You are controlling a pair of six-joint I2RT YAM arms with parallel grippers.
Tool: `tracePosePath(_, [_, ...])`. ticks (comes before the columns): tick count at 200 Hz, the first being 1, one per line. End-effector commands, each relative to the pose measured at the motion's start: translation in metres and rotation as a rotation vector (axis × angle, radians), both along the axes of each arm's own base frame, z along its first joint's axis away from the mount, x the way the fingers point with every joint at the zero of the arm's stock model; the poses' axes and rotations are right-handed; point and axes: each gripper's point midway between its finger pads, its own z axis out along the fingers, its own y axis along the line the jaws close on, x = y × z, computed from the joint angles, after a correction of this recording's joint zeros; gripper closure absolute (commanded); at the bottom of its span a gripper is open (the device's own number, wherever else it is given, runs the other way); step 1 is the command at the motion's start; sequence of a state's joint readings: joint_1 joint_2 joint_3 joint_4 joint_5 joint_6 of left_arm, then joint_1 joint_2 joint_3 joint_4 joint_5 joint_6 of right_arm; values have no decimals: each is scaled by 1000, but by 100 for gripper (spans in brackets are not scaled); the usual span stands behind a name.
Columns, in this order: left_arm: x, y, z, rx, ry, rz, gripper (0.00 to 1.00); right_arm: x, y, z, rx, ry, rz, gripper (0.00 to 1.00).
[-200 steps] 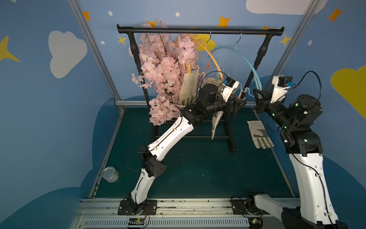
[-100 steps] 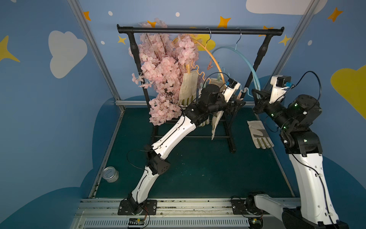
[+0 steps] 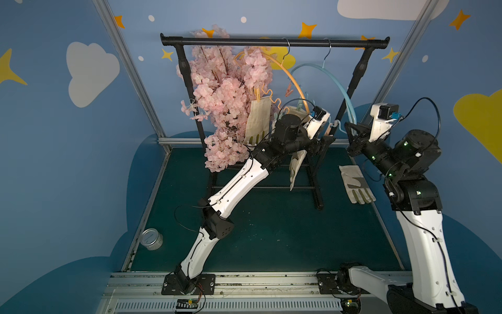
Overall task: Clip the gloves onto a hanger to dry
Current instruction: Open the clamp at the hanger.
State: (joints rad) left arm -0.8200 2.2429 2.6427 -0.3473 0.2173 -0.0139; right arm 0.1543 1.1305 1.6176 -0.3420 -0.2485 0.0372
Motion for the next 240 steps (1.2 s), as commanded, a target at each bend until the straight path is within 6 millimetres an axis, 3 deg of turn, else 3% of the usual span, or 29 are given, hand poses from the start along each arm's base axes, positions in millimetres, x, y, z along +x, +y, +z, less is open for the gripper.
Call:
tracePosePath(1, [1, -2, 7, -22, -45, -28, 37, -8, 3, 17, 8, -47, 20, 98])
tracePosePath(134, [5, -7, 13, -67, -74, -53, 43, -14, 7, 16, 14, -39, 45, 100])
tracePosePath(184, [6, -10, 6, -59, -63, -63, 44, -13, 7, 17, 15, -40, 44, 100])
tracePosePath(211, [6, -9, 6, -56, -62, -62, 52, -14, 7, 18, 15, -43, 43, 100])
tracePosePath(240, [4, -6, 12, -62, -74, -59, 45, -13, 7, 16, 14, -38, 44, 100])
